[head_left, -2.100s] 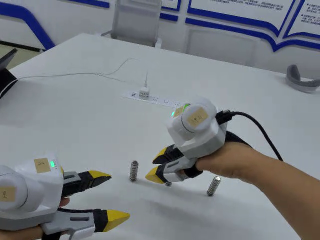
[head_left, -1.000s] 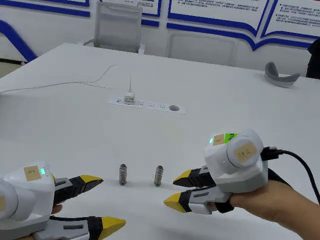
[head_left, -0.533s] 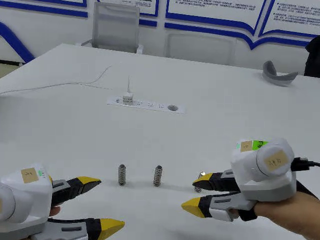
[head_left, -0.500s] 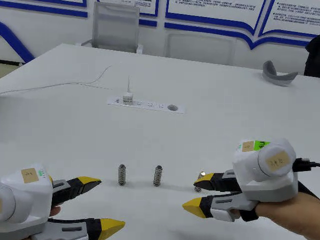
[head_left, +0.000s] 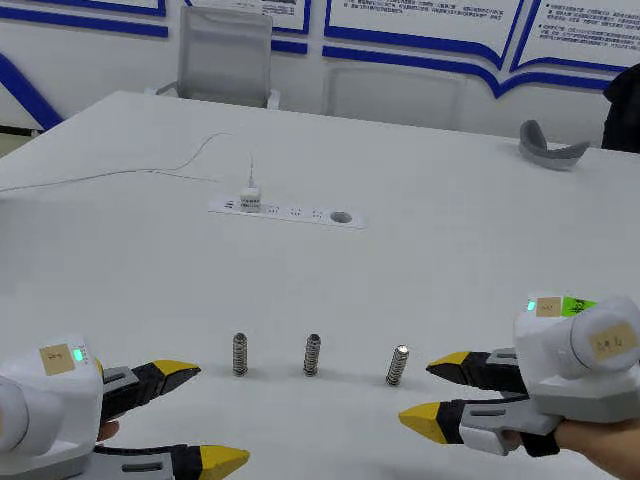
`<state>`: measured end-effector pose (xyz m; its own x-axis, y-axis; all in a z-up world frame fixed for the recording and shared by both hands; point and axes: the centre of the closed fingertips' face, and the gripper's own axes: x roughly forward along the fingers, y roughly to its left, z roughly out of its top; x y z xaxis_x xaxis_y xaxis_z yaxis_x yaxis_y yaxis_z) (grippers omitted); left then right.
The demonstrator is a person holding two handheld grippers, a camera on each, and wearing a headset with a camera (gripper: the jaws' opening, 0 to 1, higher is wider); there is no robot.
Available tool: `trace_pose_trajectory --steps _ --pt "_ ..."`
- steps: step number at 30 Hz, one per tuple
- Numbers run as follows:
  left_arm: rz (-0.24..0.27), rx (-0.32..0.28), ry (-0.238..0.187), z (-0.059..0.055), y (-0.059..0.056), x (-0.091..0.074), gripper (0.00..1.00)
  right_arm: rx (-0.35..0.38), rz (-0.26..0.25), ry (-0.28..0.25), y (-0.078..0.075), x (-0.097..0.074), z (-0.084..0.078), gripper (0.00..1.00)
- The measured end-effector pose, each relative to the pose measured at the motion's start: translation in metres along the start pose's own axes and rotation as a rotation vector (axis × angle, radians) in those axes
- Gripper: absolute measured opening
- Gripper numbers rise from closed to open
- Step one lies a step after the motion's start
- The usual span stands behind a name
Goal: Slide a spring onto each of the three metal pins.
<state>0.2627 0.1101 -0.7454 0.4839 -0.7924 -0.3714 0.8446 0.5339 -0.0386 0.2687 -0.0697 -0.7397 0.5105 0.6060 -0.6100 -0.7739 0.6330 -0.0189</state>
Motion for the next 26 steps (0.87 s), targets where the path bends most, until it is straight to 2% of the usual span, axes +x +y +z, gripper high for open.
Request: trace_pose_trajectory --steps 13,26 --pt "-0.004 -0.012 0.010 -0.005 0.001 0.002 0.65 0.019 -0.052 -0.036 -0.012 -0.012 -0.012 0.52" --pt "0.002 -0.024 0.004 -0.006 0.003 0.002 0.65 0.029 -0.096 -0.065 -0.019 -0.019 -0.012 0.56"
